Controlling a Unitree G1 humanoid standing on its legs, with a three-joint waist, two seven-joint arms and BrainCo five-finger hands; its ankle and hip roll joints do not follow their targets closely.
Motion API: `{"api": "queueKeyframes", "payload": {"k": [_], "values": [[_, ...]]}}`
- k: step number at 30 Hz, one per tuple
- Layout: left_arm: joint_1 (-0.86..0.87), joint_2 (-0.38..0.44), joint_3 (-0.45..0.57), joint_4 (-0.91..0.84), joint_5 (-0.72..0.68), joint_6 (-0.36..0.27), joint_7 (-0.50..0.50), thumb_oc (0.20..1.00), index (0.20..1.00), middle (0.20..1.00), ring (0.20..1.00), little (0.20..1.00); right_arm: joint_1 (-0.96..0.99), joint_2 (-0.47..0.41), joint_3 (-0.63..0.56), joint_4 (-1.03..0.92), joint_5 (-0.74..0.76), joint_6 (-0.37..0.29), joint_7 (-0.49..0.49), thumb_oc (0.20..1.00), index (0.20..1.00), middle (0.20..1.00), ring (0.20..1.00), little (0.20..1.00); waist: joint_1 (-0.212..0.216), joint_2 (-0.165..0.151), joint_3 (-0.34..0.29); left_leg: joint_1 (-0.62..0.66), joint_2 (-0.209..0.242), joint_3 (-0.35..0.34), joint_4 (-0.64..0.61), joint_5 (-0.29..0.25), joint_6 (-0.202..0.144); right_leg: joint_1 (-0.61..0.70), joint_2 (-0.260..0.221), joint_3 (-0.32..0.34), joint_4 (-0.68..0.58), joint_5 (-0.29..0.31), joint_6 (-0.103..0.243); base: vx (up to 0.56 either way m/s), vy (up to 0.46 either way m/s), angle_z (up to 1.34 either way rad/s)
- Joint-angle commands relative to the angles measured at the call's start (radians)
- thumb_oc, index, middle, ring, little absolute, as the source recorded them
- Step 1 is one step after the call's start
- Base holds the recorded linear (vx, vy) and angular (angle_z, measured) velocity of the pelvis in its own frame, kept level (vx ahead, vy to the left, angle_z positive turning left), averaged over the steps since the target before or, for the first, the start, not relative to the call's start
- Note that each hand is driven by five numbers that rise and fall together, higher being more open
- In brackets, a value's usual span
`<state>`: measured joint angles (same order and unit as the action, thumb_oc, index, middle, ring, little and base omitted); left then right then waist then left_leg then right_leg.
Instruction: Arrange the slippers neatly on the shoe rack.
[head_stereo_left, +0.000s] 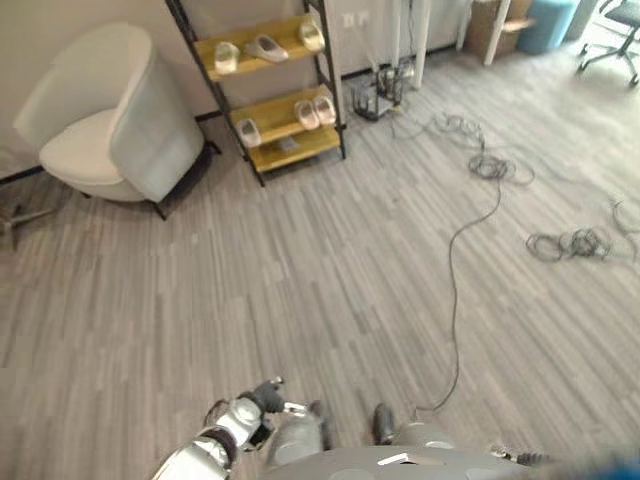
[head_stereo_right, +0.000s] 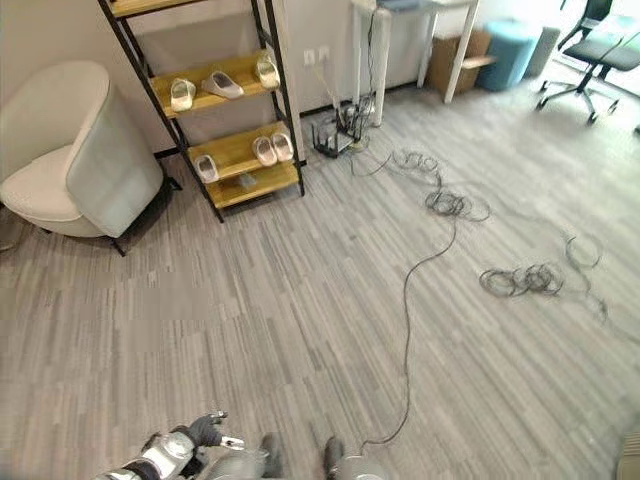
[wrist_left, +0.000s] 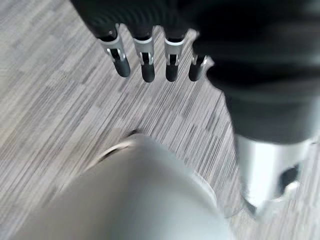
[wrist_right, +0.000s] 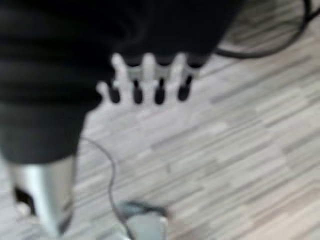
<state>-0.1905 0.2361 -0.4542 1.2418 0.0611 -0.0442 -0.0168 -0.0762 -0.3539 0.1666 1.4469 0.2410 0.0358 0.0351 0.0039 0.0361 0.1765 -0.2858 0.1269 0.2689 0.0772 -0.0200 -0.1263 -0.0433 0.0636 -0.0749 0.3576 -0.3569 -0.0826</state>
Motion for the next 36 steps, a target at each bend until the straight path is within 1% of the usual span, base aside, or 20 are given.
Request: {"api": "queueKeyframes", "payload": {"k": [1,4,6,8,11,12,14,15,17,19,20,22,23,24,26,27,29,31,34,36], "values": [[-0.018,0.052,0.042,0.042,0.016,-0.005,0.006,1.000,1.000,1.000,1.000,1.000,0.010,-0.015,0.026,-0.026,-0.008,-0.027,-0.005,1.000,1.000,1.000,1.000,1.000,0.068,-0.022,-0.023,-0.085,-0.089,0.027,-0.019,0.109,0.082,0.284,-0.015,0.061,-0.341,0.089,0.106,0.26,0.057,0.06],[0.010,0.058,0.073,0.077,0.007,0.002,-0.001,1.000,1.000,1.000,1.000,1.000,0.003,-0.003,0.026,-0.033,-0.015,-0.031,-0.003,1.000,1.000,1.000,1.000,1.000,0.083,-0.030,-0.055,-0.055,-0.105,-0.010,-0.050,0.140,0.108,0.299,-0.014,0.086,-0.321,0.077,0.119,0.37,0.096,-0.95],[0.011,0.056,0.093,0.088,0.002,0.011,0.004,1.000,1.000,1.000,1.000,1.000,0.001,0.022,0.038,-0.048,-0.023,-0.032,-0.006,1.000,1.000,1.000,1.000,1.000,0.084,-0.070,-0.074,-0.071,-0.123,-0.015,-0.001,0.148,0.126,0.290,-0.031,0.091,-0.278,0.090,0.138,0.52,0.105,-0.91],[0.017,0.055,0.122,0.090,-0.018,0.009,0.010,1.000,1.000,1.000,1.000,1.000,-0.002,0.049,0.059,-0.062,-0.040,-0.036,0.003,1.000,1.000,1.000,1.000,1.000,0.096,-0.119,-0.108,-0.059,-0.155,-0.007,0.035,0.091,0.158,0.263,-0.066,0.114,-0.183,0.230,0.219,0.61,0.180,-0.71],[0.014,0.055,0.136,0.082,-0.046,0.005,0.011,1.000,1.000,1.000,1.000,1.000,-0.009,0.057,0.058,-0.070,-0.054,-0.034,0.011,1.000,1.000,1.000,1.000,1.000,0.088,-0.129,-0.096,-0.007,-0.183,-0.030,0.062,0.011,0.193,0.179,-0.091,0.100,0.038,0.418,0.330,0.38,0.142,-0.25],[0.009,0.056,0.141,0.078,-0.054,0.006,0.017,1.000,1.000,1.000,1.000,1.000,-0.011,0.056,0.052,-0.071,-0.053,-0.032,0.013,1.000,1.000,1.000,1.000,1.000,0.079,-0.116,-0.089,0.017,-0.179,-0.049,0.072,-0.012,0.200,0.156,-0.086,0.092,0.108,0.476,0.344,0.40,0.119,0.38],[0.002,0.062,0.154,0.073,-0.079,0.010,0.024,1.000,1.000,1.000,1.000,1.000,-0.012,0.055,0.031,-0.080,-0.041,-0.032,0.010,1.000,1.000,1.000,1.000,1.000,0.054,-0.083,-0.064,0.091,-0.169,-0.090,0.071,-0.052,0.217,0.072,-0.075,0.062,0.275,0.506,0.344,0.47,0.132,0.64],[-0.001,0.067,0.162,0.073,-0.092,0.008,0.023,1.000,1.000,1.000,1.000,1.000,-0.011,0.052,0.023,-0.083,-0.037,-0.036,0.008,1.000,1.000,1.000,1.000,1.000,0.039,-0.059,-0.051,0.143,-0.164,-0.114,0.054,-0.066,0.223,0.010,-0.079,0.043,0.337,0.487,0.336,0.52,0.145,0.72],[-0.007,0.070,0.167,0.072,-0.104,0.004,0.025,1.000,1.000,1.000,1.000,1.000,-0.008,0.049,0.018,-0.082,-0.035,-0.039,0.001,1.000,1.000,1.000,1.000,1.000,0.010,-0.024,-0.032,0.230,-0.158,-0.155,0.029,-0.093,0.217,-0.088,-0.129,-0.004,0.327,0.394,0.272,0.55,0.079,0.71],[-0.016,0.061,0.159,0.071,-0.100,0.003,0.028,1.000,1.000,1.000,1.000,1.000,0.002,0.049,0.018,-0.077,-0.032,-0.039,0.000,1.000,1.000,1.000,1.000,1.000,-0.023,-0.002,-0.022,0.301,-0.157,-0.204,0.022,-0.123,0.204,-0.172,-0.143,-0.021,0.234,0.273,0.218,0.59,-0.033,0.73],[-0.018,0.055,0.150,0.069,-0.092,0.001,0.029,1.000,1.000,1.000,1.000,1.000,0.011,0.048,0.018,-0.071,-0.033,-0.039,0.000,1.000,1.000,1.000,1.000,1.000,-0.042,-0.001,-0.017,0.338,-0.158,-0.230,0.019,-0.141,0.193,-0.194,-0.141,-0.006,0.172,0.252,0.210,0.59,-0.138,0.67],[-0.023,0.047,0.137,0.072,-0.073,-0.005,0.040,1.000,1.000,1.000,1.000,1.000,0.029,0.043,0.025,-0.051,-0.029,-0.031,0.004,1.000,1.000,1.000,1.000,1.000,-0.074,-0.015,-0.013,0.395,-0.165,-0.280,-0.001,-0.176,0.166,-0.213,-0.134,0.092,-0.058,0.287,0.221,0.43,-0.155,0.75],[-0.023,0.047,0.137,0.072,-0.073,-0.005,0.040,1.000,1.000,1.000,1.000,1.000,0.029,0.043,0.025,-0.051,-0.029,-0.031,0.004,1.000,1.000,1.000,1.000,1.000,-0.074,-0.014,-0.011,0.396,-0.164,-0.280,-0.001,-0.176,0.166,-0.211,-0.134,0.092,-0.059,0.287,0.221,0.50,-0.177,1.28],[-0.030,0.045,0.126,0.082,-0.057,-0.006,0.038,1.000,1.000,1.000,1.000,1.000,0.041,0.042,0.035,-0.025,-0.040,-0.013,0.022,1.000,1.000,1.000,1.000,1.000,-0.099,-0.010,-0.011,0.456,-0.146,-0.312,-0.031,-0.203,0.139,-0.252,-0.149,0.155,-0.189,0.334,0.248,0.43,-0.199,1.26],[-0.018,0.033,0.116,0.087,-0.053,-0.014,0.047,1.000,1.000,1.000,1.000,1.000,0.058,0.052,0.038,-0.009,-0.042,-0.013,0.014,1.000,1.000,1.000,1.000,1.000,-0.096,-0.022,-0.030,0.466,-0.135,-0.345,-0.009,-0.217,0.121,-0.217,-0.146,0.179,-0.208,0.349,0.240,0.45,-0.269,1.13],[-0.007,0.027,0.121,0.087,-0.058,-0.014,0.051,1.000,1.000,1.000,1.000,1.000,0.066,0.055,0.038,-0.003,-0.039,-0.012,0.015,1.000,1.000,1.000,1.000,1.000,-0.092,-0.020,-0.039,0.458,-0.113,-0.370,0.050,-0.189,0.100,-0.204,-0.126,0.186,-0.196,0.350,0.223,0.34,-0.251,0.93],[0.004,0.025,0.121,0.076,-0.066,-0.012,0.039,1.000,1.000,1.000,1.000,1.000,0.066,0.045,0.033,0.000,-0.030,-0.015,0.010,1.000,1.000,1.000,1.000,1.000,-0.081,-0.015,-0.030,0.359,-0.072,-0.352,0.260,-0.108,0.064,-0.156,-0.119,0.143,-0.205,0.327,0.187,0.20,-0.274,0.90],[-0.006,0.023,0.113,0.056,-0.081,-0.010,0.043,1.000,1.000,1.000,1.000,1.000,0.047,0.032,0.036,-0.009,-0.014,-0.020,-0.005,1.000,1.000,1.000,1.000,1.000,-0.054,-0.034,0.017,0.184,-0.036,-0.321,0.543,0.005,0.065,-0.095,-0.122,0.096,-0.203,0.294,0.139,0.07,-0.323,0.80],[-0.001,0.038,0.122,0.058,-0.090,-0.003,0.042,1.000,1.000,1.000,1.000,1.000,0.017,0.001,0.026,-0.019,0.009,-0.025,-0.020,1.000,1.000,1.000,1.000,1.000,-0.027,-0.059,0.036,0.089,0.055,-0.168,0.604,0.006,0.088,-0.023,-0.114,0.040,-0.200,0.231,0.097,0.19,-0.251,0.51],[0.018,0.039,0.156,0.081,-0.118,-0.003,0.034,1.000,1.000,1.000,1.000,1.000,0.015,-0.010,0.012,-0.026,0.028,-0.033,-0.022,1.000,1.000,1.000,1.000,1.000,-0.004,-0.062,0.036,0.042,0.037,-0.132,0.523,-0.045,0.093,0.025,-0.101,0.014,-0.200,0.201,0.094,0.37,-0.096,0.44]]}}
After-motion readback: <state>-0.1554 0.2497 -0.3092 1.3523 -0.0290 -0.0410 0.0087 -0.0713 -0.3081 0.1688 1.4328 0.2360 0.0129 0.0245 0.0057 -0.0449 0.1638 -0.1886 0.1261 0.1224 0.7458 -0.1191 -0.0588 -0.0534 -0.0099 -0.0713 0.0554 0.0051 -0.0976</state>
